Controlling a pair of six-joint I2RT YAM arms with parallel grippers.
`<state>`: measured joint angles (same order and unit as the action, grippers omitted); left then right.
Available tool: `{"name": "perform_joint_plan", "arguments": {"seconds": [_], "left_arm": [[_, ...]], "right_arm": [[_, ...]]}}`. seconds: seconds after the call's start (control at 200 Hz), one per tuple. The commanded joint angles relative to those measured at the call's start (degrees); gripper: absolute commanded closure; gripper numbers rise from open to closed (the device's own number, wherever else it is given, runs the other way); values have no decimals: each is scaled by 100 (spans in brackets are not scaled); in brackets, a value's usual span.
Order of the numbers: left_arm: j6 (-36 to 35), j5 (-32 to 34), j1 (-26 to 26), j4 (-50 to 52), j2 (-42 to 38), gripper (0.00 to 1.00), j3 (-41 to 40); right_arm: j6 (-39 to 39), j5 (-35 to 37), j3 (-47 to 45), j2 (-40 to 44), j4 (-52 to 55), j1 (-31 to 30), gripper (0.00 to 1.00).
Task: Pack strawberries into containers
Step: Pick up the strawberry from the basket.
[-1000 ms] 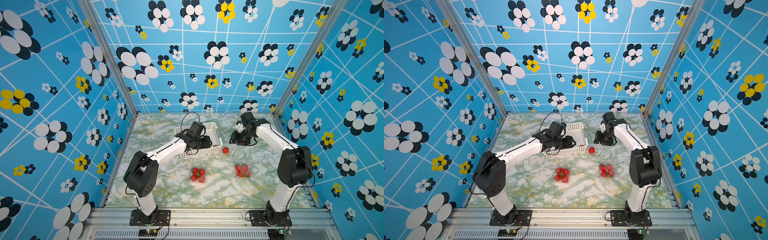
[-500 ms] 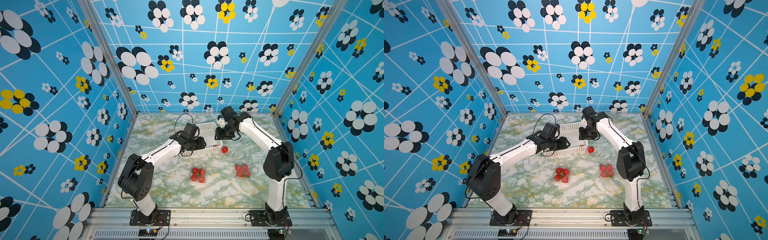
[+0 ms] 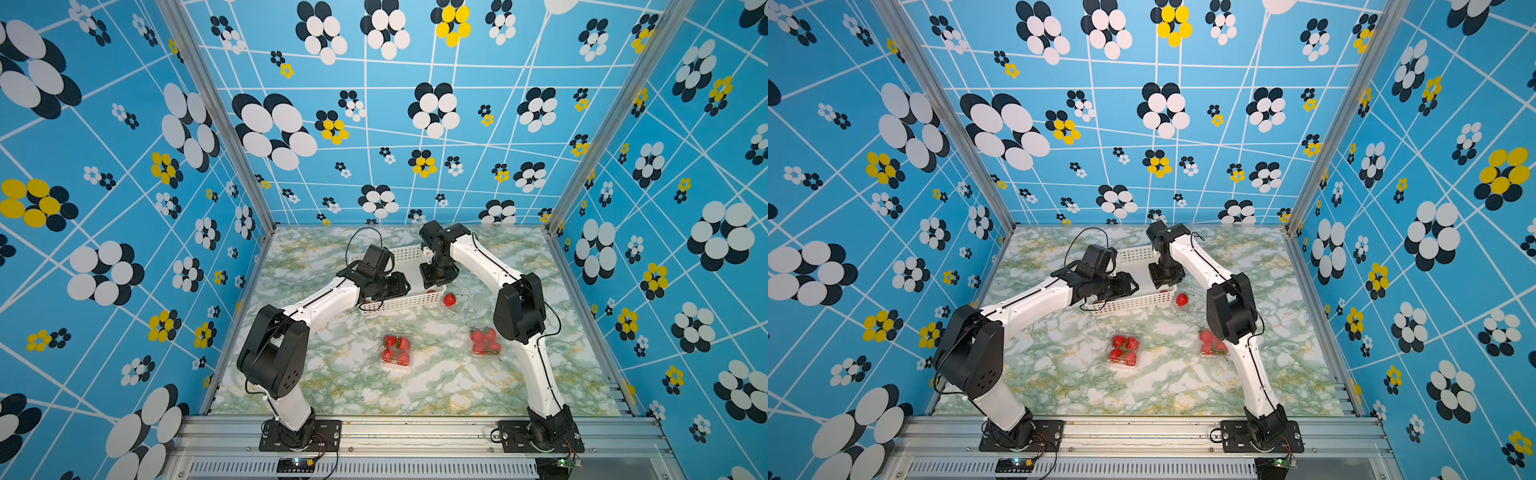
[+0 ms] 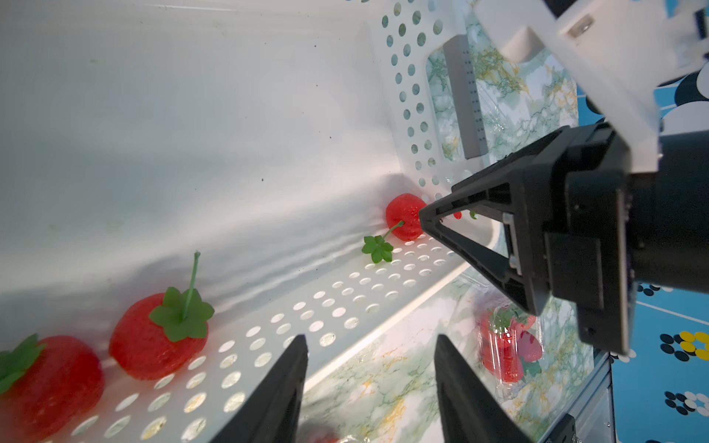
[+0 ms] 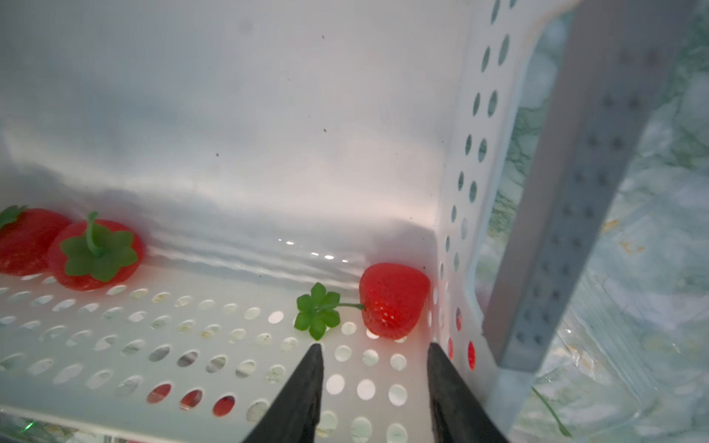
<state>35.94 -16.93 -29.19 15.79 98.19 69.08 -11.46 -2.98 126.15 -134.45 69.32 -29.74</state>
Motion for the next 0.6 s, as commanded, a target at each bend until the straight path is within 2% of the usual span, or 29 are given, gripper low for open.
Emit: {"name": "perform_joint_plan", "arguments": {"seconds": [0.0, 0.595], "left_arm": [[-58, -175, 45, -100, 207, 45, 196], [-26, -329, 43, -242, 377, 45, 301]], "right_arm": [[83, 311, 225, -171, 498, -23, 54], [65, 430, 639, -860, 960, -127, 56]]}}
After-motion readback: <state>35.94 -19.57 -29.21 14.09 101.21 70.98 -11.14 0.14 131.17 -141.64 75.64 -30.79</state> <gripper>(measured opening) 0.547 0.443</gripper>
